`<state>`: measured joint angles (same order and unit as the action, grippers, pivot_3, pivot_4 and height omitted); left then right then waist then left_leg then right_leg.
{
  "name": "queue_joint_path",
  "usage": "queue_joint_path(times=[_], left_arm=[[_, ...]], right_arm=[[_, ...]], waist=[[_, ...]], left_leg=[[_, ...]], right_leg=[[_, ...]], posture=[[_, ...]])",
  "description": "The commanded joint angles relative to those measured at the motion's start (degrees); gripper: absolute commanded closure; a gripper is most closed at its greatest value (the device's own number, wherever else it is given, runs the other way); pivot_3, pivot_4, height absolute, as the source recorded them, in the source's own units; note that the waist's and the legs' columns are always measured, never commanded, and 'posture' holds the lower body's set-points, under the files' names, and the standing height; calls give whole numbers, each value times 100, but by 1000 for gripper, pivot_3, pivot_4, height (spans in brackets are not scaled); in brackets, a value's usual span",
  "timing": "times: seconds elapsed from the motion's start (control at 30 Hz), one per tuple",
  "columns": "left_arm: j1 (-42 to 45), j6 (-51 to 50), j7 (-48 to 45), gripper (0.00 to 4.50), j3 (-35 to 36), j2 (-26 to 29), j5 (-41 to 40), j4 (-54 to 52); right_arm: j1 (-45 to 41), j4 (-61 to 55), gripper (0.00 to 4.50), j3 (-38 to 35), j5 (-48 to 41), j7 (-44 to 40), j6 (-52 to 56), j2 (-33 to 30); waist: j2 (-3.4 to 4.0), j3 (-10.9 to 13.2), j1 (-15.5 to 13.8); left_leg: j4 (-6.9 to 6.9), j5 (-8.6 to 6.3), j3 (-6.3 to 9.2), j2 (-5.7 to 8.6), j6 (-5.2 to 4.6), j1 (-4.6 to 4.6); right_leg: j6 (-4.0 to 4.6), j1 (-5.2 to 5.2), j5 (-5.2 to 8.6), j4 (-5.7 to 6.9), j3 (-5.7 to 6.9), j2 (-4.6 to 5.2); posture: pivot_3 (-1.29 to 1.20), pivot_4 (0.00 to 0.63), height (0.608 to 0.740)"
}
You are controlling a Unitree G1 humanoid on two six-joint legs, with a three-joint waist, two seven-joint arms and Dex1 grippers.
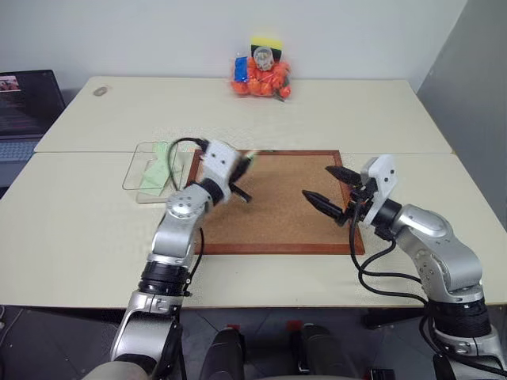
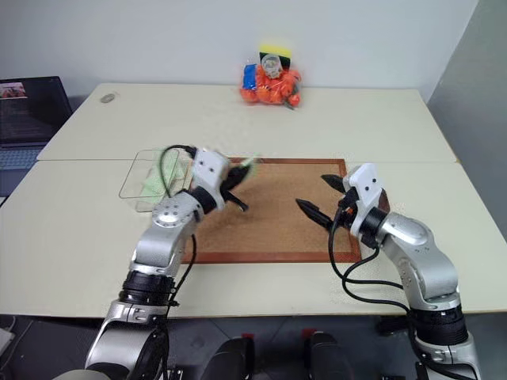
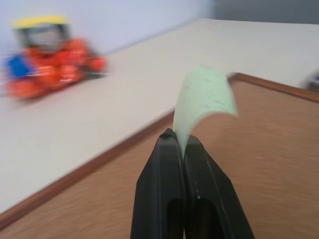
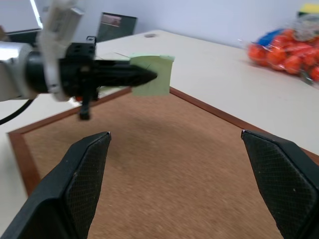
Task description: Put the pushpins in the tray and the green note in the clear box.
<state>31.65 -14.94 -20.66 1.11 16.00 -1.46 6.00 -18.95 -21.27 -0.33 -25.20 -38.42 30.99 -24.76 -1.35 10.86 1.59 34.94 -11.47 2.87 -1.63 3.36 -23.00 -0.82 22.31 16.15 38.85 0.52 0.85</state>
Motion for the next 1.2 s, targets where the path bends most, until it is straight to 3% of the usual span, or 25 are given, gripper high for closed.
queue_joint_path(times=[0.03, 0.33, 0.43, 0.77, 1.0, 1.07, 1.2], left_arm=[[-46, -32, 1225, 4500, 562, 87, 485, -484], [49, -600, 2357, 4500, 1505, -93, 218, -223], [86, -702, 2490, 4075, 1599, -69, 179, -140], [180, -661, 2593, 1790, 1509, 27, 186, 97], [-18, -472, 1729, 337, 1254, -225, -449, -165], [-245, -452, 1336, 74, 1057, -343, -677, -450], [-713, -306, 1058, 29, 805, -524, -812, -903]], right_arm=[[-30, -437, 51, 105, -316, -98, 64, 62], [-112, -438, 51, 271, -463, -69, 86, 156], [-125, -435, 0, 264, -470, -51, 85, 159], [-77, -534, 0, 184, -476, 99, 145, 145], [70, -510, 0, 148, -139, 494, 92, 119], [173, -419, 0, 160, 289, 975, -20, 180], [318, -292, 0, 139, 926, 1827, -62, 394]], waist=[[-3, 1, -4], [-3, 1, -14], [-5, 2, -14], [-5, 2, -15], [-6, 2, -17], [-6, 2, -19], [-6, 2, -10]], left_leg=[[1, 0, 0, -1, 0, 1], [0, 0, 2, 0, 1, 1], [0, 0, 2, 0, 1, 1], [0, 0, 2, 0, 1, 1], [0, 1, 2, 0, 2, 1], [0, 1, 1, 0, 3, 0], [0, 1, -5, 3, 4, 1]], right_leg=[[0, 0, 0, 0, 0, 1], [0, -1, 0, 1, 4, 2], [0, -2, -1, 2, 4, 3], [1, -1, -1, 2, 4, 2], [1, -2, -1, 2, 4, 3], [1, -2, -1, 2, 4, 4], [1, 0, -1, 2, -2, 10]], posture=[[0, 150, 740], [0, 150, 740], [0, 150, 740], [0, 150, 740], [0, 150, 740], [0, 150, 740], [0, 150, 740]])
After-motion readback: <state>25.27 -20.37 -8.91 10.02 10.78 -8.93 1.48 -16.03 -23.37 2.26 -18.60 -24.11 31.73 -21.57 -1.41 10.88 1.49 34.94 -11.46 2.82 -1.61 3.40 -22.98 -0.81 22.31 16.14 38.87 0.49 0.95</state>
